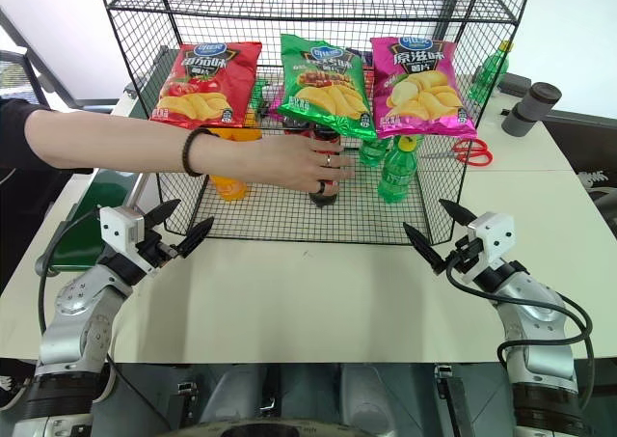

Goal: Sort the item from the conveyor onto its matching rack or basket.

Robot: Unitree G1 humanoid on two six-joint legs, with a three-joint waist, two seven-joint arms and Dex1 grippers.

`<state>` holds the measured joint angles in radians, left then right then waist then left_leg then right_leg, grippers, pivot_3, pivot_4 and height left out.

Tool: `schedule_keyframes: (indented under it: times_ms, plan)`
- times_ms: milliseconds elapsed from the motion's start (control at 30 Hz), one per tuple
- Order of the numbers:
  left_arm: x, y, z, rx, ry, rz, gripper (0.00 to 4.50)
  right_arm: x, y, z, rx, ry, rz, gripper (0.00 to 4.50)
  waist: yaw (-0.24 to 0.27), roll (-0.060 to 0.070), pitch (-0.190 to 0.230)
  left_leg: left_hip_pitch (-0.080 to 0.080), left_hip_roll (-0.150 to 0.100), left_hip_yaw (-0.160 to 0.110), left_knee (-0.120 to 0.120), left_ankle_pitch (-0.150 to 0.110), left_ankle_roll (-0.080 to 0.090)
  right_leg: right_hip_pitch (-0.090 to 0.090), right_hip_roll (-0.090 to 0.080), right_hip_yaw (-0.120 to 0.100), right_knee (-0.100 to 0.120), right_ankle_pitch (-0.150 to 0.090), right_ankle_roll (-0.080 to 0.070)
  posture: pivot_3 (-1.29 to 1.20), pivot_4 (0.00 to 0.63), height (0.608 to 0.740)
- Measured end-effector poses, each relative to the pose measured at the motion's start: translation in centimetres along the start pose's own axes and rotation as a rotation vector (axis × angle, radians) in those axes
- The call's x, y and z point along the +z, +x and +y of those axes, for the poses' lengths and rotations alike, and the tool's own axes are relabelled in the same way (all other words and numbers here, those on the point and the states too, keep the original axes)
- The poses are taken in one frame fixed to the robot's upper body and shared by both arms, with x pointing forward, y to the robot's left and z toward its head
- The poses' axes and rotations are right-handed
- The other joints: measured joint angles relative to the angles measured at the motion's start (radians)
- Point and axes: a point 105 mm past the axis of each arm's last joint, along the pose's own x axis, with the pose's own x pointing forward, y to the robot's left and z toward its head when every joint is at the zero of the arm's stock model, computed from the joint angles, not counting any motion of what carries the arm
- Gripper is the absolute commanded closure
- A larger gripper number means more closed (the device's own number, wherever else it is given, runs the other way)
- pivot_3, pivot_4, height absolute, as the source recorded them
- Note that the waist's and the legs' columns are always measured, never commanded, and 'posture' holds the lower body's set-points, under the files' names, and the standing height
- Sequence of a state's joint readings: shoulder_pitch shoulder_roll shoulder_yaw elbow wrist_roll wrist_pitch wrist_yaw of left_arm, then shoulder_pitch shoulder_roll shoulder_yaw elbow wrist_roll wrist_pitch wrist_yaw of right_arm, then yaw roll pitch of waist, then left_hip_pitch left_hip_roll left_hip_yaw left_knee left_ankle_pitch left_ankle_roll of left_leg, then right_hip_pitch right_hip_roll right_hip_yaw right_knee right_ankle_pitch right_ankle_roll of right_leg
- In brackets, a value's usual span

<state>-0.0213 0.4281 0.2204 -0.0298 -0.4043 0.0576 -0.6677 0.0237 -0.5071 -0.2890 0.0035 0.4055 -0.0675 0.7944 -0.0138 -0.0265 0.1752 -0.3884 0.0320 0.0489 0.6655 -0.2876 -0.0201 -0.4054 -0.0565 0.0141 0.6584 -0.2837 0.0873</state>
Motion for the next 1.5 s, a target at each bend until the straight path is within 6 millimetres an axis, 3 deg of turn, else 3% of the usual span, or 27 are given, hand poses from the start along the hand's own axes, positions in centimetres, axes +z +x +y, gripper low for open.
schedule_keyframes:
  times_ms: [800, 1233, 1400, 1500]
  plan:
    - [0.0, -0.1, 0.1, -0.002, 0.003, 0.004, 0.0, 0.5, 0.6, 0.0, 0.008, -0.008, -0.017, 0.05, 0.0, 0.0, 0.0, 0.0, 0.0, 0.0, 0.0, 0.0, 0.0, 0.0, 0.0, 0.0, 0.0, 0.0, 0.0, 0.0, 0.15, 0.74]
    - [1.0, -1.1, 0.7, 0.0, 0.004, 0.033, 0.0, 0.5, 0.7, 0.0, 0.018, -0.007, -0.013, 0.05, -0.002, 0.0, 0.0, 0.0, 0.0, 0.0, 0.0, 0.0, 0.0, 0.0, 0.0, 0.0, 0.0, 0.0, 0.0, 0.0, 0.15, 0.74]
    - [1.8, -1.9, 1.6, 0.039, -0.02, 0.027, 0.0, 1.1, 1.1, 0.7, 0.047, -0.016, -0.026, 0.05, -0.003, 0.0, 0.0, 0.001, 0.0, 0.0, 0.0, 0.0, 0.0, 0.0, 0.0, 0.0, 0.001, 0.0, 0.0, 0.0, 0.15, 0.74]
    - [2.3, -2.8, 3.5, 0.133, -0.04, 0.023, 0.0, 1.5, 1.8, 1.6, 0.085, -0.016, -0.036, 0.05, -0.003, 0.0, 0.0, 0.001, 0.001, 0.0, 0.0, 0.0, 0.0, 0.0, 0.0, 0.0, 0.001, 0.0, 0.0, 0.0, 0.15, 0.74]
